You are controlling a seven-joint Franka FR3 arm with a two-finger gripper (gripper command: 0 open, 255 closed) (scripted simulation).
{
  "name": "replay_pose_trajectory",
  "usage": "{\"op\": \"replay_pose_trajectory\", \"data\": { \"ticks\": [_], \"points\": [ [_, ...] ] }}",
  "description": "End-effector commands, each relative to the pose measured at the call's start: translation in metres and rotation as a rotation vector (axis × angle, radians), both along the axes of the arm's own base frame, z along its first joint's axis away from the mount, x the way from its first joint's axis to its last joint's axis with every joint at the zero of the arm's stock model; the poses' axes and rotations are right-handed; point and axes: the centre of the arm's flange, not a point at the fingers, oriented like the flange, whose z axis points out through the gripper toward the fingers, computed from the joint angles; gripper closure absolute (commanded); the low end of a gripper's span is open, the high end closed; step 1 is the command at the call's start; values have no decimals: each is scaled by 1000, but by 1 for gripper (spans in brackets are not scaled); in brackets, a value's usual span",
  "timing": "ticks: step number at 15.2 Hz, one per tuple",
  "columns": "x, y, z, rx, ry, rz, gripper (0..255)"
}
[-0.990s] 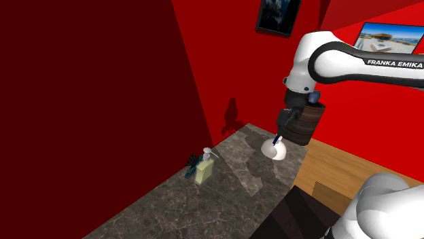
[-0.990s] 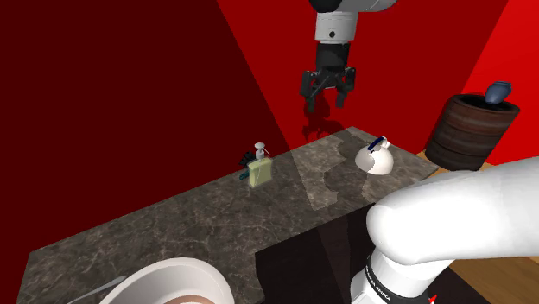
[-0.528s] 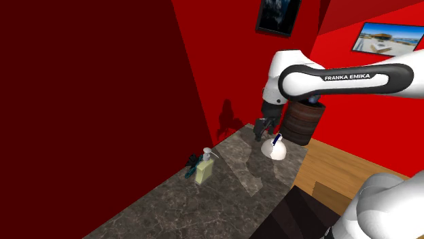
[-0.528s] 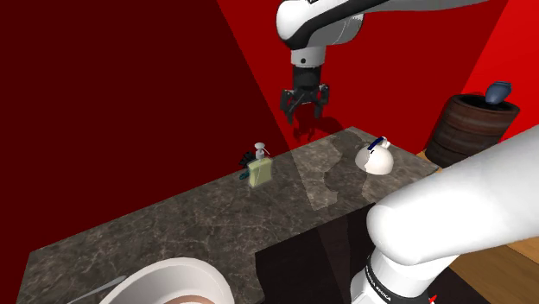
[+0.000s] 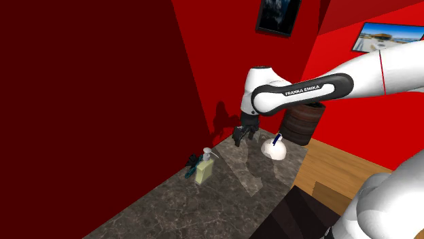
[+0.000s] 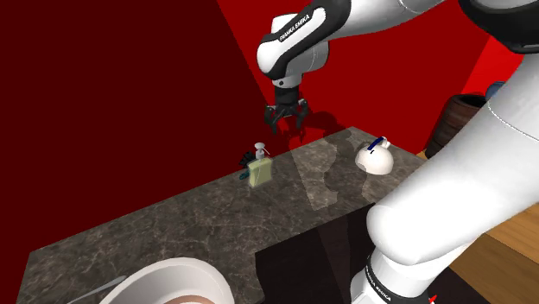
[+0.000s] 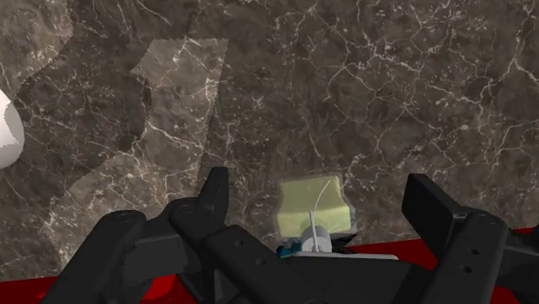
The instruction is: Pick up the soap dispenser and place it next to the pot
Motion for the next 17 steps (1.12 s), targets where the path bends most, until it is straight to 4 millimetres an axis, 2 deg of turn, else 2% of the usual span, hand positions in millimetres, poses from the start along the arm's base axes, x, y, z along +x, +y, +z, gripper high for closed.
{"op": "replay_pose_trajectory", "data": {
  "ticks": [1, 17],
  "points": [
    [20, 5, -19, -8, -8, -2, 0],
    [174, 40, -153, -75, -65, -23, 0]
  ]
}}
